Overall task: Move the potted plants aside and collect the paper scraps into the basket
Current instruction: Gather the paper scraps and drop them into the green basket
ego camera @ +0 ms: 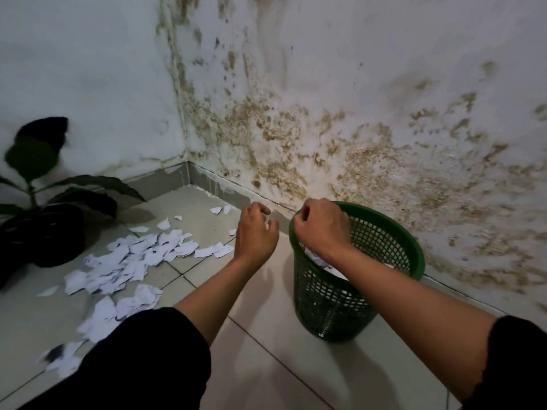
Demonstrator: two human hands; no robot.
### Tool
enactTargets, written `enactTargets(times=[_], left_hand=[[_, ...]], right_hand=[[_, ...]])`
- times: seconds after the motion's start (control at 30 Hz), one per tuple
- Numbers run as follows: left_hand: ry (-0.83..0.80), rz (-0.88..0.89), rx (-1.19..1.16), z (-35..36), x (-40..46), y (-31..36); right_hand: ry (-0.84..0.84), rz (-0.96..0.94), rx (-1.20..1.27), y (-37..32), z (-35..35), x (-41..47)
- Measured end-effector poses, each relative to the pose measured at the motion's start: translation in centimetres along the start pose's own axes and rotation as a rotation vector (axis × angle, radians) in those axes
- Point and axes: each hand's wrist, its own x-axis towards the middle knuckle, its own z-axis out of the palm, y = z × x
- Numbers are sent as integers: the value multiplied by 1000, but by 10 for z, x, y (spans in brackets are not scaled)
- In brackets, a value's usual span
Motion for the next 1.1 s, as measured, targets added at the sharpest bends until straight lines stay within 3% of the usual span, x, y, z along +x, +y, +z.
enactTargets(times=[0.1, 0.23, 0.3, 0.4, 0.5, 0.53, 0.63, 0.7, 0.8, 0.87, 0.97, 1.03, 1.1], left_hand=[[-154, -49, 248, -35, -10, -48], [-451, -258, 623, -100, -30, -119], [-640, -352, 871, -139, -49, -150], [-901, -645, 1057, -197, -85, -182], [-1072, -1061, 867, -237, -112, -214], [-1087, -1125, 778, -244, -119, -227], [-959, -1096, 651, -254, -136, -259], [-830, -1089, 591, -258, -142, -274], [-808, -1130, 545, -263, -147, -286], [-719, -1108, 440, -264, -145, -293], [-499, -1054, 154, -257, -133, -299], [-322, -1041, -71, -252, -126, -304], [-108, -988, -18, -252, -125, -312]], right_hand=[[-2, -166, -51, -38, 15, -8], [-258, -203, 23, -84, 53, -35], [-496, -106, 137, -104, 78, -54], [-917, 272, 443, -129, 120, -91], [-1179, 463, 441, -148, 159, -130], [-1222, 488, 447, -155, 171, -142], [-1226, 516, 471, -180, 199, -163], [-1166, 354, 377, -197, 211, -164], [-1009, 182, 542, -218, 224, -158], [-892, -60, 540, -232, 227, -164], [-664, -574, 338, -245, 237, -189], [-682, -777, 272, -253, 250, -205], [-740, -837, 204, -260, 262, -211]])
